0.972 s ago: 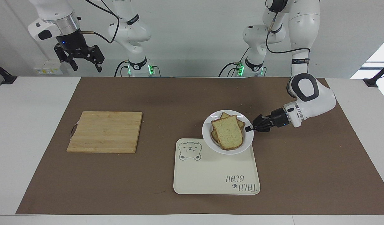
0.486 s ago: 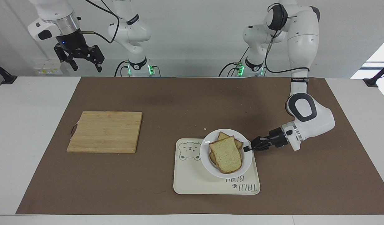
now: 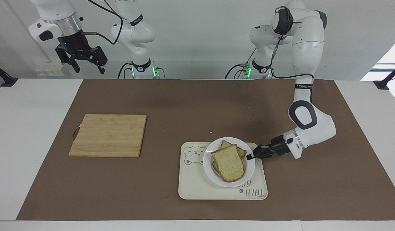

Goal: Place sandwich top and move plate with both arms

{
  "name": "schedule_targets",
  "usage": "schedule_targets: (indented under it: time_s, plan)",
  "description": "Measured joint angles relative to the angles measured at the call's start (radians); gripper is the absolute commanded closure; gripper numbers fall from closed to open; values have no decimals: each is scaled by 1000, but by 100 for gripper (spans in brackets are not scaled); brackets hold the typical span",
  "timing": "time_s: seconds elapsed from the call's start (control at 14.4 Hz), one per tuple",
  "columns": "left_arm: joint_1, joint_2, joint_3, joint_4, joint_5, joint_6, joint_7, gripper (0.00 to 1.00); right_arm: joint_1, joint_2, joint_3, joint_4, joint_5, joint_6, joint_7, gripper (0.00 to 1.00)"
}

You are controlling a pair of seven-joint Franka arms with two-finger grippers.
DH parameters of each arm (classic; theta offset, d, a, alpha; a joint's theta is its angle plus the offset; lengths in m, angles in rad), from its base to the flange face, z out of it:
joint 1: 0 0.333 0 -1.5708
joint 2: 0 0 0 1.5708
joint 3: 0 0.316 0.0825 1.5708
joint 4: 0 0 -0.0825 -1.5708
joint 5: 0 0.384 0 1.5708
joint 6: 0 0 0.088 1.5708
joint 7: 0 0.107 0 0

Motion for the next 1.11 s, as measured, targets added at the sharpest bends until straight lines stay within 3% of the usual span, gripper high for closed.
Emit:
schedule_targets:
  time_s: [0.07, 0.42, 0.62, 0.83, 1.11]
  plan:
    - [-8, 0, 0, 1, 3, 16, 0, 0, 0, 0, 0, 0, 0, 0, 0, 0]
    - [-11, -3, 19, 21, 40, 49, -6, 0, 0, 0, 0, 0, 0, 0, 0, 0]
    - [-10, -48, 64, 40, 97, 48, -69, 0, 0, 0, 0, 0, 0, 0, 0, 0]
    - [-7, -122, 103, 39, 272, 31, -216, 0, 0, 0, 0, 0, 0, 0, 0, 0]
    - [-6, -191, 132, 38, 606, -62, -365, 0, 0, 0, 0, 0, 0, 0, 0, 0]
